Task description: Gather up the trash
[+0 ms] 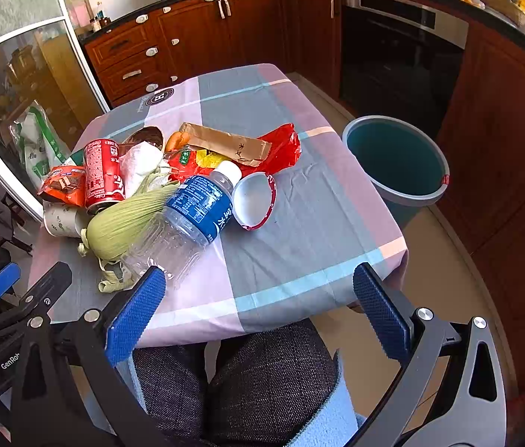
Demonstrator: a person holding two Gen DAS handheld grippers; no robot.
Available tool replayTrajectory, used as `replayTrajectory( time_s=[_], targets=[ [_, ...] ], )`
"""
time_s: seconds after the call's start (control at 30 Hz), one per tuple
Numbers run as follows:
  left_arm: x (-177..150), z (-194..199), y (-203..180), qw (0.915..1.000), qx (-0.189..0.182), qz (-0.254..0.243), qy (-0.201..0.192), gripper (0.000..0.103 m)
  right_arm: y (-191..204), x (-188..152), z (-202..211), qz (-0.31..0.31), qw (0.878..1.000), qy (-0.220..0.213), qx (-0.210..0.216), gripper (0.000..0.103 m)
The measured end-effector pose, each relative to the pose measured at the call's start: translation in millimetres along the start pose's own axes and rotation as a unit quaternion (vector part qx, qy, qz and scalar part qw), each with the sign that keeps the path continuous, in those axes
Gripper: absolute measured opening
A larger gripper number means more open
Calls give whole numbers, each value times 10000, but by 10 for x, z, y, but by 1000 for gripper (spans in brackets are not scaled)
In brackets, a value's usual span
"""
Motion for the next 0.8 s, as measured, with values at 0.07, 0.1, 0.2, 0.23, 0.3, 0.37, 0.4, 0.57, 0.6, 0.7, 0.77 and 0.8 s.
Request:
replayTrajectory(
  time_s=[0.07, 0.1, 0.2, 0.23, 0.3, 0.37, 0.4, 0.57, 0.6, 0.7, 0.77, 0.8],
  targets=[
    [0, -11, -2, 10000, -23, -7, 5, 99, -2, -4, -2, -17, 10000, 5, -4, 97],
    [-1, -23, -4, 10000, -44, -9, 19, 99, -9, -1, -14, -30, 10000, 18, -8, 97],
    [3, -75, -2, 9998, -152, -38, 79, 99, -37, -3, -54, -50, 10000, 68, -11, 97],
    [16, -97, 10, 9998, -194, -56, 78, 99, -56, 9, -66, -44, 10000, 75, -15, 97],
    [65, -153, 75, 9997, -228, -84, -20, 99, -102, 27, -74, -24, 10000, 40, -61, 97],
    [117, -232, 142, 9994, -226, -220, -170, 99, -144, 50, -92, 52, 10000, 17, -79, 97],
    [132, -301, 168, 9990, -179, -353, -200, 99, -161, 57, -108, 75, 9999, 24, -119, 97],
    [201, -566, 220, 9968, -374, -703, 13, 99, -249, 76, -260, 67, 9996, 248, -79, 97],
    [229, -601, 217, 9962, -488, -713, 52, 99, -274, 88, -288, 54, 9996, 277, -88, 97],
    [337, -665, 221, 9949, -602, -803, 56, 98, -325, 110, -367, 19, 9992, 388, -97, 97],
    [472, -691, 240, 9941, -794, -728, 106, 97, -359, 158, -422, 36, 9990, 434, -129, 97],
    [551, -701, 251, 9940, -843, -684, 116, 97, -354, 191, -451, 55, 9988, 458, -138, 97]
  ],
)
Point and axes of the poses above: each gripper's, at about its wrist camera, not at the fingertips, and z roughly against the way its jaws point, y to its left, x to its top, the point moved 7 cm from there along -z, roughly the way its jaws point, and after that the axes turned 8 degrees about x, right-handed, at the moved point
